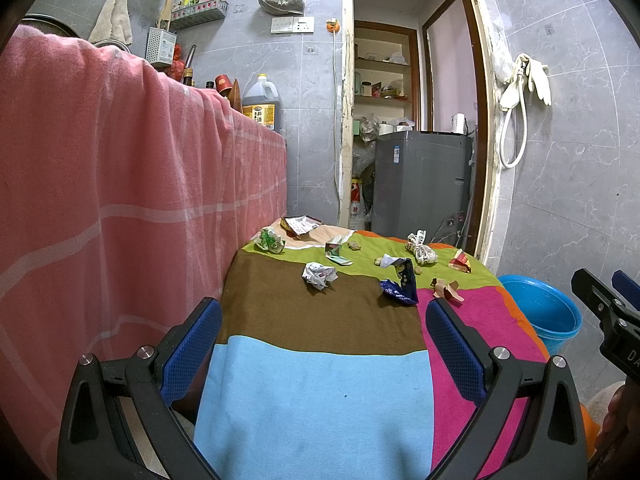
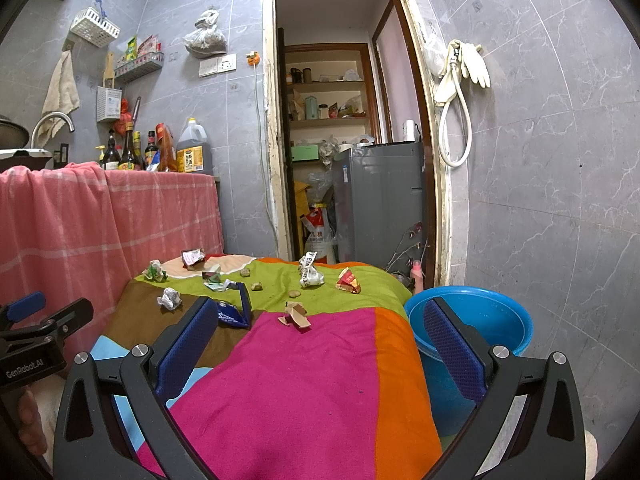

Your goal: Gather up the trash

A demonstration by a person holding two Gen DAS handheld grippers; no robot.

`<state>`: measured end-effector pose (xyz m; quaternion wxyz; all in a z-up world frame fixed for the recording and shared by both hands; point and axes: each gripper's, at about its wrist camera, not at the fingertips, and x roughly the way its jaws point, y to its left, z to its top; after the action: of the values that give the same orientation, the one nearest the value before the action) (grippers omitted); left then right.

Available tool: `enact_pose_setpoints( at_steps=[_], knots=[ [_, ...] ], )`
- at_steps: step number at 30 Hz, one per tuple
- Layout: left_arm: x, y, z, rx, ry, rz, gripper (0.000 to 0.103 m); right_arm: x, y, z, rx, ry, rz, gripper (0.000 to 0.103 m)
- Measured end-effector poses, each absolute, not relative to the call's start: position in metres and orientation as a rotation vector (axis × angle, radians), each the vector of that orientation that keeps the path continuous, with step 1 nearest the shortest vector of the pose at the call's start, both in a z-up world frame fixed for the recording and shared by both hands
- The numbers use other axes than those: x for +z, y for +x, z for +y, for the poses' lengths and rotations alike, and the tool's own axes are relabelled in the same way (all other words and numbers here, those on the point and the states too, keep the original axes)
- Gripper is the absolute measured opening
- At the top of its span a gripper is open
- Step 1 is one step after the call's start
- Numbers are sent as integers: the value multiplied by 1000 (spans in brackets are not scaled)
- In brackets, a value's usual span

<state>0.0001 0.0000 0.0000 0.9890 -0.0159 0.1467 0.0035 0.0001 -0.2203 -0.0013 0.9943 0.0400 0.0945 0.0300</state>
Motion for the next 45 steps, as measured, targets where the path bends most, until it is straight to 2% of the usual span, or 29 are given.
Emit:
enact_pose_setpoints(
  at_steps=[20,30,40,42,45],
  knots=[
    [-1,13,-6,7,-16,323,100,-1,9,-225,68,82,192,103],
    [8,63,-10,-29,-62,382,100,15,56,-243,109,24,171,103],
    [5,123,-20,-110,-111,492,99,13,113,-258,171,23,245,103],
    [2,134,-21,-115,-110,517,97,7,126,-259,184,26,278,103],
    [-5,150,-22,-132,-119,565,88,-1,145,-258,215,34,345,103]
  ],
)
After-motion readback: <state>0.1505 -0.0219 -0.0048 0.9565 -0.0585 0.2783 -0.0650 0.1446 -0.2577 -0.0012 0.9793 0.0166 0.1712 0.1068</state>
